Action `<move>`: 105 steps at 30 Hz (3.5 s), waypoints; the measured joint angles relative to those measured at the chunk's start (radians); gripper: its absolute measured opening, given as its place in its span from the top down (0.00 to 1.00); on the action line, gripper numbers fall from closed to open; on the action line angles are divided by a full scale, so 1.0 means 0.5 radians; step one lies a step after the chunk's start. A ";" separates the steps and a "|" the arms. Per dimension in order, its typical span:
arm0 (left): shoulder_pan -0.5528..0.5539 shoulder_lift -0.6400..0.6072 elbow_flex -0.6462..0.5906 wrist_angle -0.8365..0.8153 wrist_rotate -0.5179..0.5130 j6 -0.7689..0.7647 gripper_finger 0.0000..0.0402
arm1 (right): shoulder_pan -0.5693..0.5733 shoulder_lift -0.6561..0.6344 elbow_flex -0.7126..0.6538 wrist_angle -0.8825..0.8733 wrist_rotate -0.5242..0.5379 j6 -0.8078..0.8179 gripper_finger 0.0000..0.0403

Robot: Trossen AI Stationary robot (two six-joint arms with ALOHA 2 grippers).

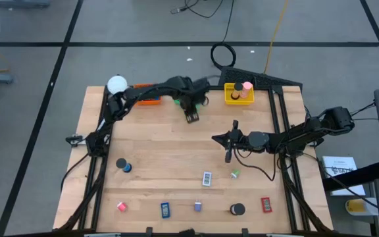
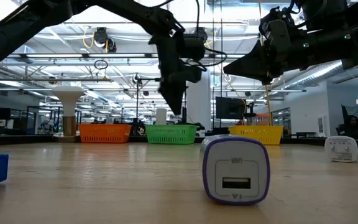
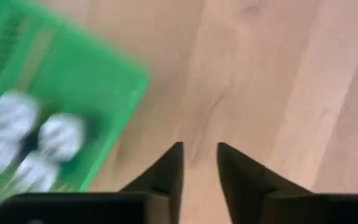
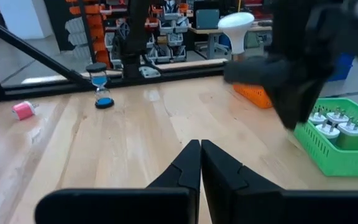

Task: Pick & Place Office items
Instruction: Adjust the green bin, then put the white digital clock into the orange basket

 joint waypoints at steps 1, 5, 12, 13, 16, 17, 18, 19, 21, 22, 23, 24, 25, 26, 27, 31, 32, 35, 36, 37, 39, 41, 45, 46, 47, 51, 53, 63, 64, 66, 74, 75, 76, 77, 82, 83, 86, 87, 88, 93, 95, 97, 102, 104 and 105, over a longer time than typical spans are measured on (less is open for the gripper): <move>-0.019 0.000 -0.051 0.063 0.000 0.026 0.80 | 0.000 0.000 0.000 -0.014 0.000 -0.001 0.99; -0.021 0.005 -0.237 0.360 -0.017 -0.019 0.93 | 0.000 0.000 -0.001 -0.026 0.001 0.000 0.99; 0.061 0.006 -0.344 0.648 -0.138 -0.215 0.97 | -0.001 0.000 -0.001 -0.026 0.002 0.000 0.99; 0.068 0.006 -0.344 0.664 -0.138 -0.229 0.97 | -0.001 0.000 -0.001 -0.026 0.003 0.000 0.99; 0.087 0.006 -0.344 0.746 -0.138 -0.278 0.99 | -0.001 0.000 -0.001 -0.025 0.006 0.000 0.99; 0.092 0.006 -0.344 0.767 -0.139 -0.295 0.99 | -0.001 0.000 -0.001 -0.025 0.006 0.000 0.99; 0.097 0.006 -0.344 0.785 -0.138 -0.313 0.99 | -0.001 0.000 -0.001 -0.026 0.007 0.000 0.99; 0.100 0.006 -0.344 0.803 -0.139 -0.328 0.99 | -0.001 0.000 -0.001 -0.026 0.007 0.000 0.99; 0.104 0.006 -0.344 0.829 -0.139 -0.357 0.98 | -0.001 0.000 -0.001 -0.026 0.007 0.000 0.99; 0.105 0.006 -0.344 0.836 -0.139 -0.363 0.98 | -0.001 0.000 -0.001 -0.026 0.007 0.000 0.99; 0.105 0.006 -0.344 0.847 -0.140 -0.370 0.98 | -0.001 0.000 -0.001 -0.026 0.007 0.000 0.99; 0.105 0.006 -0.344 0.855 -0.143 -0.376 0.98 | -0.001 0.000 -0.001 -0.026 0.007 0.000 0.99; 0.105 0.006 -0.344 0.856 -0.155 -0.387 0.98 | -0.001 0.000 -0.001 -0.025 0.007 0.000 0.99; 0.105 0.006 -0.344 0.859 -0.171 -0.400 0.99 | -0.001 0.000 -0.001 -0.026 0.007 0.000 0.99; 0.104 0.006 -0.344 0.862 -0.186 -0.411 0.99 | -0.001 0.000 -0.001 -0.025 0.007 0.000 0.99; 0.105 0.006 -0.344 0.871 -0.219 -0.420 0.98 | -0.001 0.000 -0.001 -0.026 0.007 0.000 0.99; 0.099 0.006 -0.344 0.872 -0.233 -0.409 0.98 | -0.001 0.000 -0.001 -0.025 0.008 0.000 0.99; 0.071 -0.064 -0.346 0.798 -0.367 -0.353 0.98 | -0.001 0.000 -0.002 -0.026 0.008 0.001 0.99; 0.059 -0.107 -0.346 0.799 -0.411 -0.349 0.99 | -0.001 0.000 -0.002 -0.029 0.007 0.003 0.99; 0.044 -0.148 -0.357 0.803 -0.431 -0.346 0.99 | -0.001 0.000 -0.002 -0.038 0.006 0.004 0.99; 0.008 -0.249 -0.442 0.844 -0.431 -0.349 0.99 | 0.004 0.000 -0.003 -0.056 0.007 0.007 0.99; -0.047 -0.359 -0.636 1.001 -0.431 -0.358 0.97 | 0.017 0.000 -0.003 -0.074 0.012 0.008 0.99; -0.182 -0.666 -1.197 1.545 -0.413 -0.428 0.99 | 0.048 0.000 -0.003 -0.070 0.011 0.008 0.99; -0.217 -0.751 -1.344 1.703 -0.414 -0.445 0.99 | 0.058 0.000 -0.004 -0.074 0.012 0.007 0.99; -0.248 -0.842 -1.504 1.886 -0.415 -0.467 0.99 | 0.066 0.000 -0.004 -0.071 0.011 0.008 0.99; -0.379 -1.141 -2.080 2.487 -0.482 -0.575 0.96 | 0.083 0.000 -0.003 -0.072 0.011 0.007 0.99; -0.440 -1.273 -2.306 2.768 -0.520 -0.613 0.95 | 0.082 0.000 -0.003 -0.069 0.009 0.008 0.99; -0.602 -1.514 -3.153 3.888 -0.660 -0.635 0.95 | 0.090 0.000 -0.002 -0.080 -0.190 0.067 0.99; -0.605 -1.508 -3.238 4.028 -0.666 -0.639 0.95 | 0.090 0.000 -0.003 -0.089 -0.207 0.074 0.99; -0.605 -1.494 -3.379 4.281 -0.668 -0.666 0.95 | 0.090 0.000 -0.002 -0.105 -0.198 0.138 0.99; -0.605 -1.494 -3.594 4.537 -0.648 -0.673 0.95 | 0.092 -0.009 0.109 -0.549 0.013 0.485 0.99; -0.605 -1.494 -3.593 4.526 -0.648 -0.665 0.95 | 0.091 -0.010 0.162 -0.688 0.021 0.528 0.99; -0.605 -1.494 -3.591 4.516 -0.648 -0.662 0.95 | 0.091 -0.010 0.222 -0.841 0.021 0.565 0.99; -0.605 -1.494 -3.587 4.505 -0.647 -0.662 0.95 | 0.091 -0.010 0.285 -0.998 0.021 0.601 0.99; -0.605 -1.494 -3.587 4.496 -0.647 -0.656 0.95 | 0.116 -0.010 0.596 -1.764 0.085 0.819 0.99; -0.605 -1.494 -3.587 4.497 -0.647 -0.656 0.95 | 0.130 -0.010 0.640 -1.872 0.127 0.871 0.99; -0.605 -1.494 -3.587 4.496 -0.647 -0.656 0.95 | 0.164 -0.010 0.751 -2.159 0.174 1.044 0.99; -0.605 -1.494 -3.587 4.496 -0.647 -0.656 0.95 | 0.174 -0.010 0.790 -2.263 0.173 1.116 0.99; -0.605 -1.494 -3.587 4.496 -0.648 -0.656 0.95 | 0.188 -0.010 0.830 -2.374 0.172 1.193 0.99; -0.605 -1.493 -3.586 4.495 -0.647 -0.656 0.95 | 0.267 -0.006 1.007 -2.947 0.172 1.637 0.99; -0.605 -1.493 -3.586 4.494 -0.647 -0.656 0.95 | 0.317 -0.006 1.073 -3.149 0.173 1.817 0.99; -0.605 -1.493 -3.586 4.495 -0.647 -0.656 0.95 | 0.375 -0.006 1.128 -3.319 0.172 1.999 0.99; -0.605 -1.493 -3.586 4.493 -0.647 -0.656 0.95 | 0.529 -0.005 1.204 -3.609 0.121 2.434 0.99; -0.605 -1.493 -3.586 4.493 -0.647 -0.656 0.95 | 0.588 -0.005 1.212 -3.679 0.022 2.588 0.99; -0.605 -1.493 -3.586 4.493 -0.647 -0.656 0.95 | 0.618 -0.003 1.212 -3.702 -0.044 2.663 0.99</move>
